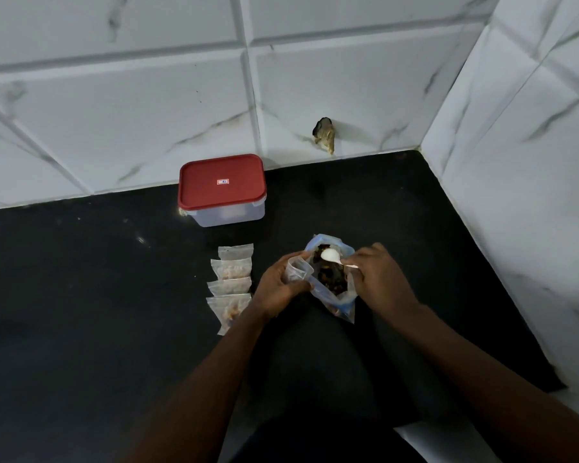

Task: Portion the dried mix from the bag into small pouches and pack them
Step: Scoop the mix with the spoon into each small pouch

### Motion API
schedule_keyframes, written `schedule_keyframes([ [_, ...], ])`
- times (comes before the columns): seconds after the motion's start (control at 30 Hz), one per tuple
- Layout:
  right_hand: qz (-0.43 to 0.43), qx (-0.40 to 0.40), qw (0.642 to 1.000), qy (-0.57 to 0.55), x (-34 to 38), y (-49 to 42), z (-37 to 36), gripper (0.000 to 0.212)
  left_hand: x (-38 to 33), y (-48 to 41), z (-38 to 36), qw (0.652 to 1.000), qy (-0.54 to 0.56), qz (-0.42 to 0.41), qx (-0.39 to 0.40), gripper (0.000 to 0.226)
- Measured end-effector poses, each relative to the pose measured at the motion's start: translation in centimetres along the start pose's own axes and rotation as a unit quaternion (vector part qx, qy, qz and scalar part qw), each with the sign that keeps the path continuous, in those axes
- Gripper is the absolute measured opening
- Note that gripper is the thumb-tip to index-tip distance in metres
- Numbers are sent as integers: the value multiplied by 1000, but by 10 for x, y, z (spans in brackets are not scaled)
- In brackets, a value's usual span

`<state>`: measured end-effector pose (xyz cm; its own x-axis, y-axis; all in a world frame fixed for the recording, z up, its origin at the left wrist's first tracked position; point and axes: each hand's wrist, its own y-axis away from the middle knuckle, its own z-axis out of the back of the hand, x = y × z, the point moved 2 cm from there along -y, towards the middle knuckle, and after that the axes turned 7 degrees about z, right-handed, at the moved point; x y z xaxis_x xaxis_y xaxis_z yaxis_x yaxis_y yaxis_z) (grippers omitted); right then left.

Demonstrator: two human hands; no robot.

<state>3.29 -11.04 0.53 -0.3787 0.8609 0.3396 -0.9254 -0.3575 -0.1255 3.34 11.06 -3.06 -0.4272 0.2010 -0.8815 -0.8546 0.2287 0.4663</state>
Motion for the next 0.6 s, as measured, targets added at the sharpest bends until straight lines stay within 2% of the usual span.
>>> schedule_keyframes([
  [0.27,-12,-18,1000,-18,14,-23,-23,12,-7,1,-6,999,-24,-33,5,62],
  [0.33,-26,-17,999,-22,14,-24,-33,16,-10,0,-3,999,-33,-34,7,61],
  [0.5,-47,75,996,-3,9,-33,-27,29,-8,-2,2,998,-50,-30,-11,60],
  [0.6,-37,111,993,-11,2,-31,-12,30,-5,-2,3,999,-33,-24,-17,60],
])
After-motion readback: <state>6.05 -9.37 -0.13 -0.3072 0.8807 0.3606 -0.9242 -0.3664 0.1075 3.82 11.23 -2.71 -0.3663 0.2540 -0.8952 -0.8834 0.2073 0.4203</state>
